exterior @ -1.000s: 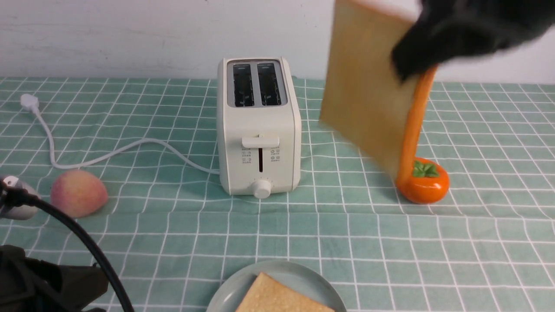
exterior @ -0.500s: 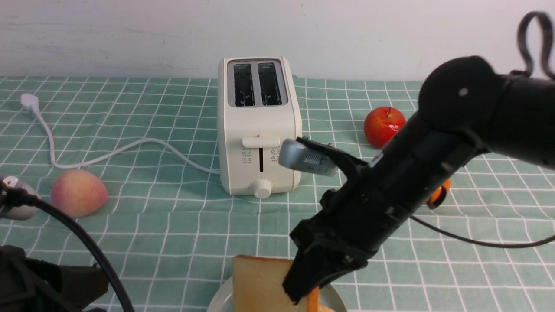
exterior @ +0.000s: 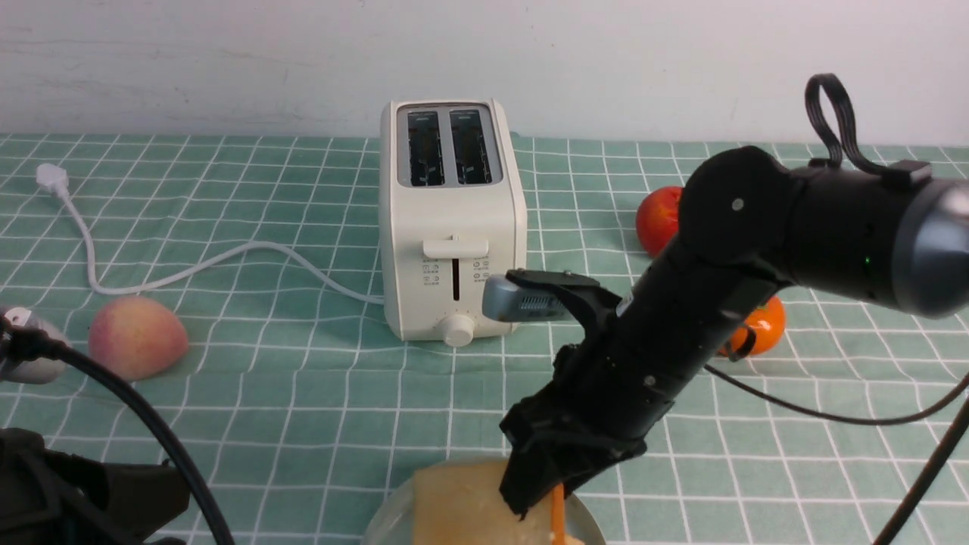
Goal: Take toasted bread from bread machine on blue coffee table place on plate.
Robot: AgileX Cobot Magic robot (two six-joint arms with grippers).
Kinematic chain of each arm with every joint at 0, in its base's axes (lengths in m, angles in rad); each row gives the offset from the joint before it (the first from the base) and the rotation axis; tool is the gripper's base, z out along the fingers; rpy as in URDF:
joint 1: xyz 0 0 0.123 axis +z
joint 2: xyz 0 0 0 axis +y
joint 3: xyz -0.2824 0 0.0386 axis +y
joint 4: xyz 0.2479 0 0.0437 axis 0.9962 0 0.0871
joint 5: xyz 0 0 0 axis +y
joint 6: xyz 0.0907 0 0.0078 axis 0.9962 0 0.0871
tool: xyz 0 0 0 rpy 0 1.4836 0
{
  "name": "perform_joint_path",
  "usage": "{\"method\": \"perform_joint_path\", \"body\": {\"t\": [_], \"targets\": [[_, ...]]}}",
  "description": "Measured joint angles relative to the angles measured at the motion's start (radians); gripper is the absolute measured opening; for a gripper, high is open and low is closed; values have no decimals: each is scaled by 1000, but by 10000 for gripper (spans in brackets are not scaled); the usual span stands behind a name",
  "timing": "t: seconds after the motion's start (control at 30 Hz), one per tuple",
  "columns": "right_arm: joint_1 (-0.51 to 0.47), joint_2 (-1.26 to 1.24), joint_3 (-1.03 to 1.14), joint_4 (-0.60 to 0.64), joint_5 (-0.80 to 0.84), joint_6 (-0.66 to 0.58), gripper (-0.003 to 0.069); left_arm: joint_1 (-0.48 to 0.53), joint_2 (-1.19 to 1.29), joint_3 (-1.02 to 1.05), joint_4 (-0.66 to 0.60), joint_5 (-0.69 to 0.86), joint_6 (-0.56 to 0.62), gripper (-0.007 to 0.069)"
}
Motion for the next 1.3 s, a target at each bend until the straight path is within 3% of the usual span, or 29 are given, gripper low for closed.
{"method": "perform_joint_path", "body": {"t": [0.07, 0.2, 0.3, 0.53, 0.57, 0.8, 1.1, 1.17, 1.3], "targets": [[0, -4, -48, -56, 32, 25, 469, 0, 0, 0, 0, 0, 0, 0], [0, -34, -136, -178, 122, 143, 488, 0, 0, 0, 0, -1, 0, 0], [0, -119, -219, -324, 154, 264, 395, 0, 0, 0, 3, -3, 0, 0], [0, -420, -241, -577, 184, 354, 9, 0, 0, 0, 3, -4, -9, 0], [0, -456, -241, -594, 187, 367, -7, 0, 0, 0, 3, -4, -13, 0], [0, -706, -217, -641, 155, 384, -17, 0, 0, 0, 1, -4, -20, 0], [0, -1097, 295, -724, -266, 439, -5, 0, -5, 12, -15, -50, -24, -13], [0, -1236, 521, -792, -428, 536, -2, 0, -29, 63, -28, -130, -29, -13], [0, -1402, 716, -883, -559, 634, -1, 0, -95, 152, -36, -231, -64, -13]]}}
